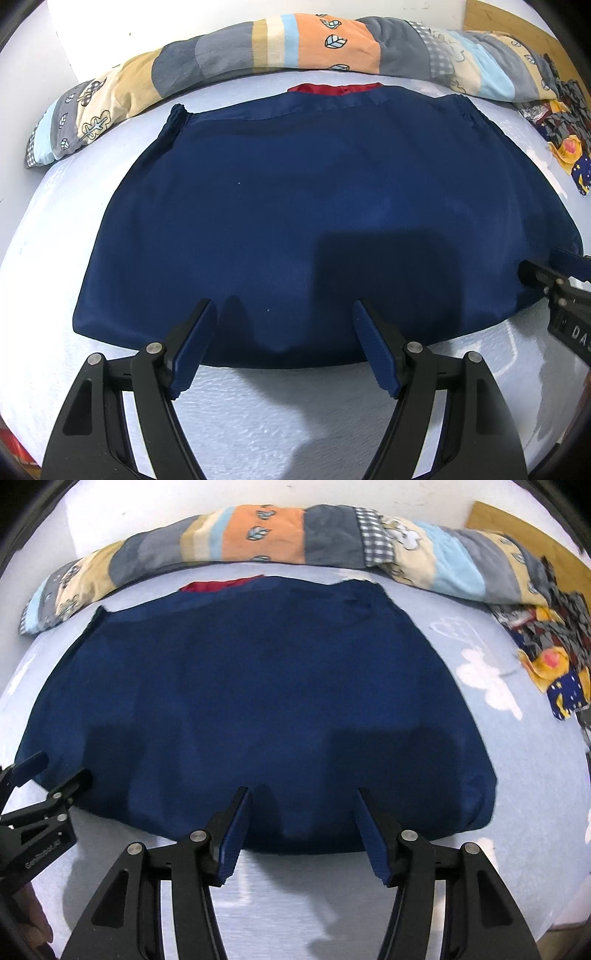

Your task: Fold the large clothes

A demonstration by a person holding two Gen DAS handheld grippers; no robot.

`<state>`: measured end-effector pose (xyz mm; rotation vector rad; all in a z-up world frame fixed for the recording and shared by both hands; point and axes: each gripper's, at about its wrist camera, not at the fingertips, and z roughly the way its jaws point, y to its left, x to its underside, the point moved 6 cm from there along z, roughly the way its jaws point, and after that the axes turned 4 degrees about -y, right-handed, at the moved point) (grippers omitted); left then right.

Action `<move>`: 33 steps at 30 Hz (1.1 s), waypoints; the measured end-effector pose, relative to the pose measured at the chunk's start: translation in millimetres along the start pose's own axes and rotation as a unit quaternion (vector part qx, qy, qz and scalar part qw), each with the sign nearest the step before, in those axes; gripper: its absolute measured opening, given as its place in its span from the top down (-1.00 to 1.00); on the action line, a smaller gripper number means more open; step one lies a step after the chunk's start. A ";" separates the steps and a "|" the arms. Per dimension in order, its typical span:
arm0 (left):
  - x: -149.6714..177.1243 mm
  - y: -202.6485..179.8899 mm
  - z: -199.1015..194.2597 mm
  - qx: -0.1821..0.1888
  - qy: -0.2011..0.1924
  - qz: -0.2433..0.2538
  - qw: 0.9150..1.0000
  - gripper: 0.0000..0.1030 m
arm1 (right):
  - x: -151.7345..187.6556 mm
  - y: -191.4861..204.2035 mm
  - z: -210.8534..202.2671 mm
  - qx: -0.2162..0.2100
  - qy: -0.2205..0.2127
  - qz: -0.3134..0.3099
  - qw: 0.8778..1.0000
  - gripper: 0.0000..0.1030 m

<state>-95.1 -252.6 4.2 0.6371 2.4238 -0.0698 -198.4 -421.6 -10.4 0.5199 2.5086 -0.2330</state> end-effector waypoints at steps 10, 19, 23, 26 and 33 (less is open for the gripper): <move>1.2 1.3 0.4 -0.001 -0.003 0.001 1.000 -0.48 | 0.3 30.5 -3.1 -0.001 -0.012 -0.055 0.998 -0.14; 1.4 0.1 0.4 -0.002 -0.003 0.003 1.000 -0.48 | -3.4 41.5 -16.5 0.003 -0.041 -0.082 0.996 -0.14; 1.4 0.0 0.4 -0.003 -0.003 0.003 1.000 -0.48 | -5.2 43.1 -20.0 0.009 -0.052 -0.094 0.994 -0.14; 1.1 -0.5 0.6 -0.003 -0.004 0.005 1.000 -0.48 | -5.7 44.1 -21.9 0.014 -0.057 -0.101 0.993 -0.14; 0.0 -2.2 1.2 -0.002 -0.005 0.005 1.000 -0.48 | -5.7 46.9 -21.6 0.020 -0.060 -0.113 0.992 -0.14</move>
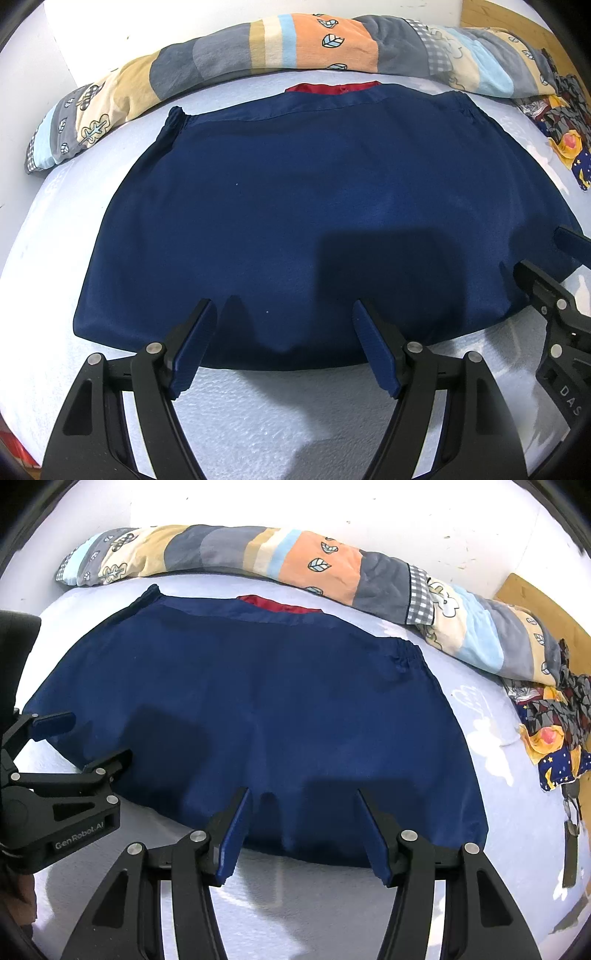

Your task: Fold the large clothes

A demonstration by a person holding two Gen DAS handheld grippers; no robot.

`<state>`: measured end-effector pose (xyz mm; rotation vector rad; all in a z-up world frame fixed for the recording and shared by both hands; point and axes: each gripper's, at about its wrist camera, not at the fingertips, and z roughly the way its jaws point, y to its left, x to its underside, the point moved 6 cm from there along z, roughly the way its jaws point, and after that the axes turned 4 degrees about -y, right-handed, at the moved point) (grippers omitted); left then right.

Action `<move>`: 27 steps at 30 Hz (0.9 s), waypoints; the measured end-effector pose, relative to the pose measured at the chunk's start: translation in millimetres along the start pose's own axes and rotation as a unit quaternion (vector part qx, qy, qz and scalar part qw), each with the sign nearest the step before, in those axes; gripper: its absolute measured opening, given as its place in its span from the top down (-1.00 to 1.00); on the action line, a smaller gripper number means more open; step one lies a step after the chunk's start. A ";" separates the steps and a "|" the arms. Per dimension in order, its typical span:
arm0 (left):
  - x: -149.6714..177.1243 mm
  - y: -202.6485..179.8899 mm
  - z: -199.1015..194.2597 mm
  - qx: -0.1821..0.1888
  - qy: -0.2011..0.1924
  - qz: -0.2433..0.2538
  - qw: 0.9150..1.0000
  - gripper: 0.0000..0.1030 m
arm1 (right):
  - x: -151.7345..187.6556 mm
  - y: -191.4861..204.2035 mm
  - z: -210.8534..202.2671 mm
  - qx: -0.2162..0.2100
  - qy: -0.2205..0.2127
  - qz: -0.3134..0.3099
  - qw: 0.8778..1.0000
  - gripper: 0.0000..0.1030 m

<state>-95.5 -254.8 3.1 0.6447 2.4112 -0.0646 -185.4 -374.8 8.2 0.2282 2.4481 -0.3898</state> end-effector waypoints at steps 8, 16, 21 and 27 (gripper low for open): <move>0.1 -0.3 -0.3 -0.001 0.000 0.000 1.000 -0.48 | -1.6 3.4 -2.1 0.015 -0.008 -0.020 1.000 -0.14; -0.3 -0.4 -0.2 -0.002 -0.002 0.001 1.000 -0.48 | -4.3 9.1 -6.7 0.033 -0.023 -0.050 0.998 -0.14; -0.4 -1.3 -2.0 0.000 -0.005 0.003 1.000 -0.48 | -7.2 11.9 -9.2 0.040 -0.032 -0.063 0.997 -0.14; 0.0 -1.5 -2.3 0.001 -0.005 0.001 1.000 -0.48 | -7.6 15.8 -10.4 0.052 -0.040 -0.079 0.995 -0.14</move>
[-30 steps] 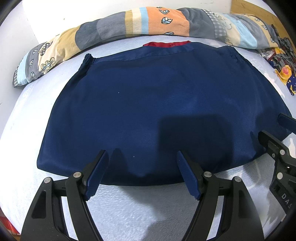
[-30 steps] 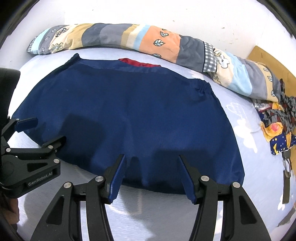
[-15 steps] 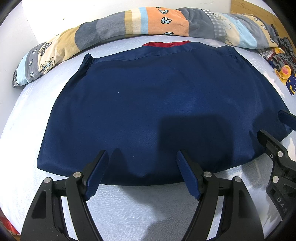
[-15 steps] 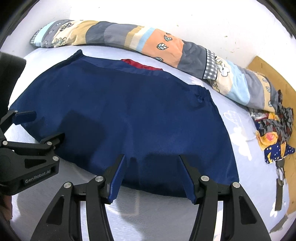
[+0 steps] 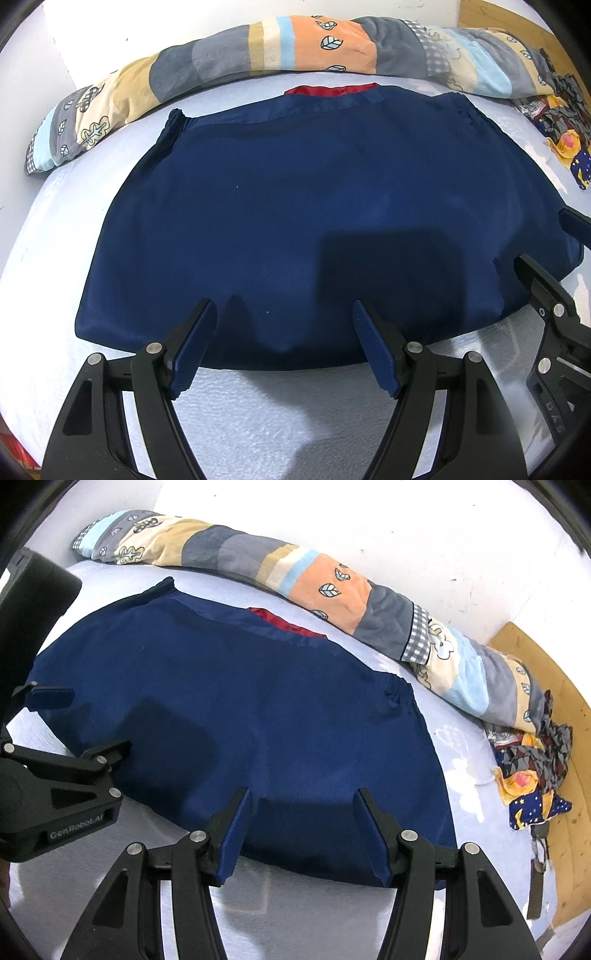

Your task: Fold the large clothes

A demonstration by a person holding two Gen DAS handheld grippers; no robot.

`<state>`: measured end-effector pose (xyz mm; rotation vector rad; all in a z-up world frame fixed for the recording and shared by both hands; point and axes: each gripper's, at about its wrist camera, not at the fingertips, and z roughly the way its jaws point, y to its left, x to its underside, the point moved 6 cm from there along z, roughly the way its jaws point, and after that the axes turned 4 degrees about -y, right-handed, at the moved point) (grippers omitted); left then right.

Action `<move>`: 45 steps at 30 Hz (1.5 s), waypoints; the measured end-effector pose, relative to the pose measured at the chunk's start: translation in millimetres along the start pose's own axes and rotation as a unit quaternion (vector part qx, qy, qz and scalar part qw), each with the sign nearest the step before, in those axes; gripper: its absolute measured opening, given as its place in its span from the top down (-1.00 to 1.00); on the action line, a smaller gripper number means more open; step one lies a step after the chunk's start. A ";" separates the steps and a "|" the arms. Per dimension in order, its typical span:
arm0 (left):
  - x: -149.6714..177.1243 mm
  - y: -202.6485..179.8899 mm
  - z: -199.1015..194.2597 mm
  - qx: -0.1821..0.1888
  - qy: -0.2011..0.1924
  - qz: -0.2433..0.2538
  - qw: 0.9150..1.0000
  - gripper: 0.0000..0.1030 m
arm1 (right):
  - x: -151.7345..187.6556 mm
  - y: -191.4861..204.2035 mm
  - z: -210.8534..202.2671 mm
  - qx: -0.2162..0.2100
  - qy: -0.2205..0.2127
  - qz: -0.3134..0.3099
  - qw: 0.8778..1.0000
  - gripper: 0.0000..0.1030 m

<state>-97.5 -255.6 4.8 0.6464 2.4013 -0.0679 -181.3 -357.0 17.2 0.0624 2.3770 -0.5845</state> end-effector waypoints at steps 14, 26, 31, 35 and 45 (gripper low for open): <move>-0.4 4.9 1.0 -0.002 0.001 -0.003 1.000 -0.48 | -4.1 -2.3 -6.7 0.019 -0.023 -0.012 0.999 -0.20; 3.6 61.1 6.2 0.000 0.027 -0.109 0.994 -0.48 | 38.9 -102.0 42.6 -0.128 0.103 0.327 0.931 -0.27; 16.0 102.3 2.9 0.016 0.048 -0.193 0.980 -0.47 | 47.6 -136.8 26.1 -0.129 0.073 0.401 0.904 -0.27; 34.2 126.1 1.6 0.039 0.077 -0.246 0.965 -0.48 | 74.5 -150.2 21.4 -0.152 0.084 0.472 0.864 -0.27; 87.8 187.1 23.0 0.165 0.118 -0.433 0.878 -0.51 | 129.0 -150.1 42.6 -0.188 0.140 0.589 0.774 -0.30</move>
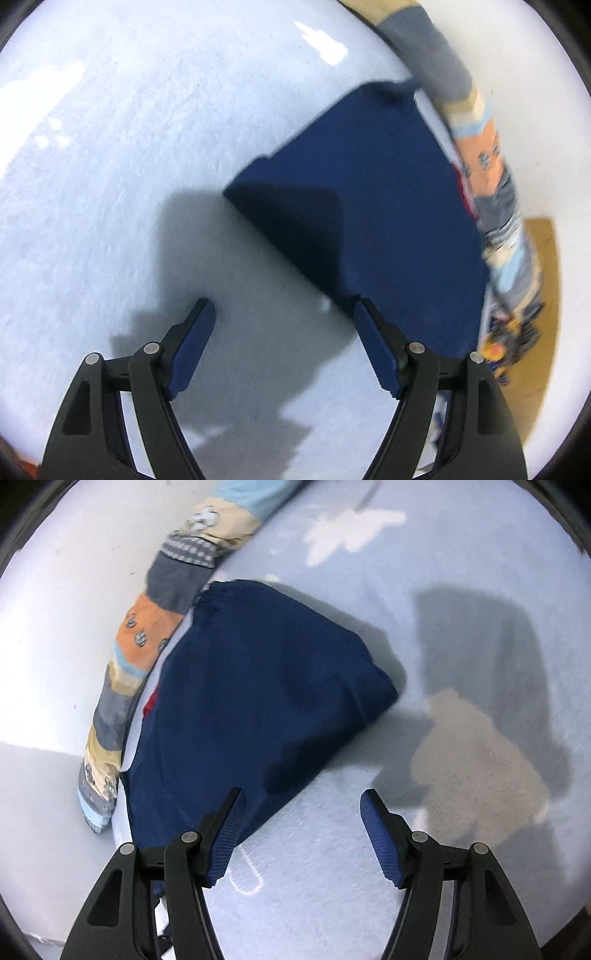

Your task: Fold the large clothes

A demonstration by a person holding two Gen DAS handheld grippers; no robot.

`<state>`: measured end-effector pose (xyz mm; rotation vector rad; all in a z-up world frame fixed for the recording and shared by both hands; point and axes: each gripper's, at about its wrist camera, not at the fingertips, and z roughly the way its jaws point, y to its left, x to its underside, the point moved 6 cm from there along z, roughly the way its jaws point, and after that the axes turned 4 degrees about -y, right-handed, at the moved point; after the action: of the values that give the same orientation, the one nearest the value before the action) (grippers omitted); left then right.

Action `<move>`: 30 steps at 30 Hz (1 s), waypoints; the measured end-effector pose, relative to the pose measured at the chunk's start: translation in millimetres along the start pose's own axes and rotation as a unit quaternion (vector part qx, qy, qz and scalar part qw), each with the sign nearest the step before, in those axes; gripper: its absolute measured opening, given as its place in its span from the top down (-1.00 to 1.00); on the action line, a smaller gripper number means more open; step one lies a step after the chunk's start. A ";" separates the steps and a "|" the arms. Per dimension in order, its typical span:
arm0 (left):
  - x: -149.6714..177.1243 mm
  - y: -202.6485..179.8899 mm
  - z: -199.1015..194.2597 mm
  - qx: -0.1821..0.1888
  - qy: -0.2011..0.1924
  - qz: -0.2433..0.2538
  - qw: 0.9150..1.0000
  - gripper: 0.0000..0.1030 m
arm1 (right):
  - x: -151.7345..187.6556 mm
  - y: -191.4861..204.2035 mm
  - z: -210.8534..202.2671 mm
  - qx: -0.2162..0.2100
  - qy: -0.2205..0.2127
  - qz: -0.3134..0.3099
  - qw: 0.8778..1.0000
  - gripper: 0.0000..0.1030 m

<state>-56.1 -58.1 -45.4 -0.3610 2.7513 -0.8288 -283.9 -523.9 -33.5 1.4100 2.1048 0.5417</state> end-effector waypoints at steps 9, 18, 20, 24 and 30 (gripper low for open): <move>-40.3 -22.1 23.8 0.050 -0.077 0.010 0.996 -0.71 | -24.2 -0.2 24.3 -0.044 -0.033 0.050 0.997 -0.27; -46.3 -46.8 17.6 -0.031 -0.159 0.050 0.986 0.39 | -43.6 21.7 38.5 -0.058 -0.062 0.019 0.996 0.69; -42.3 -49.8 10.9 -0.042 -0.171 0.065 0.982 0.51 | -43.8 34.0 26.9 -0.057 -0.080 -0.018 0.995 0.70; -33.6 -64.5 -2.3 -0.058 -0.195 0.107 0.973 0.65 | -40.0 46.8 7.1 -0.056 -0.101 -0.072 0.991 0.73; 10.9 -76.9 -26.6 -0.073 -0.202 0.180 0.960 0.66 | -29.9 54.3 -28.2 -0.051 -0.129 -0.143 0.980 0.73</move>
<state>-61.8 -110.1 17.8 -0.0397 2.3908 -0.4051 -254.3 -532.4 27.2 1.0357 1.9913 0.3269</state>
